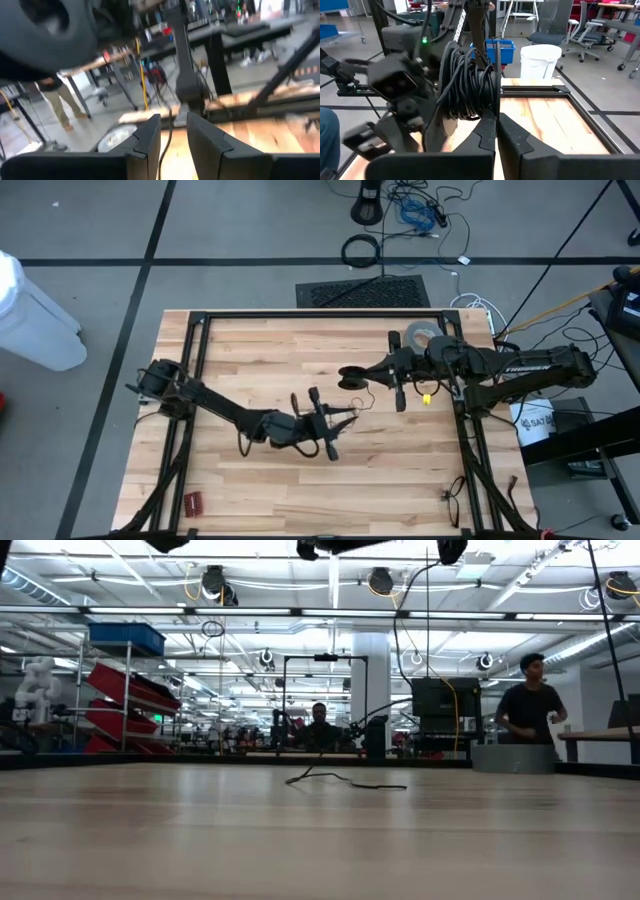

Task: Coil cords
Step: Coil the black wire onto the spool

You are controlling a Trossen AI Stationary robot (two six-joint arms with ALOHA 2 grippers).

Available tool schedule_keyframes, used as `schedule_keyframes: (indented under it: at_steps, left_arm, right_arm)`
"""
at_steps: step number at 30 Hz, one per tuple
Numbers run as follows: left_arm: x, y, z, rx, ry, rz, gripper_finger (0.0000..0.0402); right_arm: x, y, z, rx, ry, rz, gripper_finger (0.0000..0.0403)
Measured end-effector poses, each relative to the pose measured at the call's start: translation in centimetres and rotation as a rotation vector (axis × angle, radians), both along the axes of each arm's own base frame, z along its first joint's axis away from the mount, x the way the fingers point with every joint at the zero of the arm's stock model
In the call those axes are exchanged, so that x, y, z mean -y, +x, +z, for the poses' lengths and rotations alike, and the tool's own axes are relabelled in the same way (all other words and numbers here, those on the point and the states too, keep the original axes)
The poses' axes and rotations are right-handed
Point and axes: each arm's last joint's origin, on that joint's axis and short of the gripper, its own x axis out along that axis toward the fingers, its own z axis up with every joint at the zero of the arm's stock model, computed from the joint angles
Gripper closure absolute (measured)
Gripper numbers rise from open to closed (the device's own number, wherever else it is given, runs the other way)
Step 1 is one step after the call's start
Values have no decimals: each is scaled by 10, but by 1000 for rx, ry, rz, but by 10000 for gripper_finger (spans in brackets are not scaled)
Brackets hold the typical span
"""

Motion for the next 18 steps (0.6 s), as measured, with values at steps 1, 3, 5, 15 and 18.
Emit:
schedule_keyframes:
  at_steps: [1, 3, 5, 15, 18]
  left_arm:
    - [-2, 0, 0, -26, -2, 0, 300]
    - [-8, 1, -3, -64, -23, -27, 294]
    - [-11, 3, -7, -82, -55, -58, 278]
    - [-25, 6, -10, -102, -116, -36, 180]
    - [-31, 9, -13, -107, -118, -33, 178]
  right_arm:
    - [0, 0, 0, -1, 0, 0, 403]
    - [0, 0, 0, 0, 1, 0, 403]
    - [0, 0, 0, 0, 6, -1, 403]
    - [0, 0, 0, 1, 8, 1, 403]
    - [0, 0, 0, 2, 8, 1, 403]
